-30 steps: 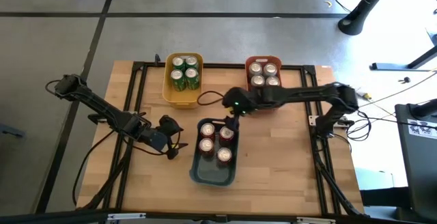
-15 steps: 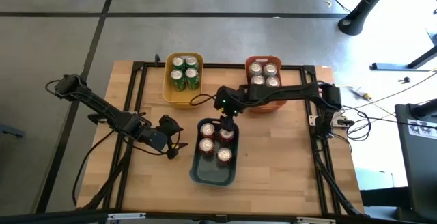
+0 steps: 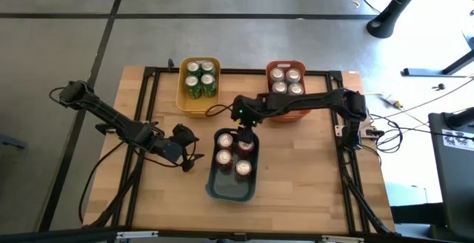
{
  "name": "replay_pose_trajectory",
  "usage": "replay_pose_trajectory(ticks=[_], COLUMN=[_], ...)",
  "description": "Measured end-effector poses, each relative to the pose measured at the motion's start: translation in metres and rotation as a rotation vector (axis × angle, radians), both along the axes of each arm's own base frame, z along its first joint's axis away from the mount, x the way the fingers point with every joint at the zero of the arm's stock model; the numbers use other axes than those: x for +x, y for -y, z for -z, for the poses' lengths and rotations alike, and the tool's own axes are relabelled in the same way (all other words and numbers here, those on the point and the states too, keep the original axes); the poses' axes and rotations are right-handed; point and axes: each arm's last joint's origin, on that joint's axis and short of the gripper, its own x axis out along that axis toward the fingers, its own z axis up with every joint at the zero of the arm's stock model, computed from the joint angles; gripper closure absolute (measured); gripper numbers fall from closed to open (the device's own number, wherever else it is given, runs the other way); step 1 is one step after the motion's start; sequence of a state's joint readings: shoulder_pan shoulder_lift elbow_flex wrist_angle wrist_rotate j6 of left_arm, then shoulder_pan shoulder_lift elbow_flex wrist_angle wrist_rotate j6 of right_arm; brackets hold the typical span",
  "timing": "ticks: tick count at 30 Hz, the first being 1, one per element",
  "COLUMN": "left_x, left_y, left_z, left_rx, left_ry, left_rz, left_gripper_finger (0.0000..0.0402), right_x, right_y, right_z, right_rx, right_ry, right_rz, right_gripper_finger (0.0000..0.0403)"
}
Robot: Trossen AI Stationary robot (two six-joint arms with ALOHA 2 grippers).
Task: Sort soda cans
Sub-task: Move the blue bin to the top middle of the table
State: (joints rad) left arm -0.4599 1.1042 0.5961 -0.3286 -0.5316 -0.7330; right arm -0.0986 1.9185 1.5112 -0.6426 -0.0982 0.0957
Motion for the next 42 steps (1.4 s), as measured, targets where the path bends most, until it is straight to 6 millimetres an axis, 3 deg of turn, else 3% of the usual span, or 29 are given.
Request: replay_pose_trajectory(ticks=[5,15,22,26,42], left_x=[0.000,0.000,0.000,0.000,0.000], left_y=[0.000,0.000,0.000,0.000,-0.002], left_z=[0.000,0.000,0.000,0.000,0.000], left_rx=[0.000,0.005,0.007,0.010,0.035], left_ry=[0.000,-0.001,0.000,0.002,0.011], left_rz=[0.000,0.001,-0.001,-0.004,-0.027], left_gripper_finger=[0.0066,0.0066,0.0066,0.0066,0.0066], right_x=[0.002,0.002,-0.001,-0.005,-0.019], right_y=[0.000,0.002,0.023,0.043,0.123], right_z=[0.006,0.009,0.008,0.008,0.008], right_rx=[-0.014,-0.094,-0.164,-0.178,-0.333], right_ry=[-0.013,-0.032,-0.043,-0.045,-0.001], right_rz=[-0.017,-0.077,-0.071,-0.064,-0.071], right_gripper_finger=[0.0199,0.0390,0.0383,0.0399,0.0397])
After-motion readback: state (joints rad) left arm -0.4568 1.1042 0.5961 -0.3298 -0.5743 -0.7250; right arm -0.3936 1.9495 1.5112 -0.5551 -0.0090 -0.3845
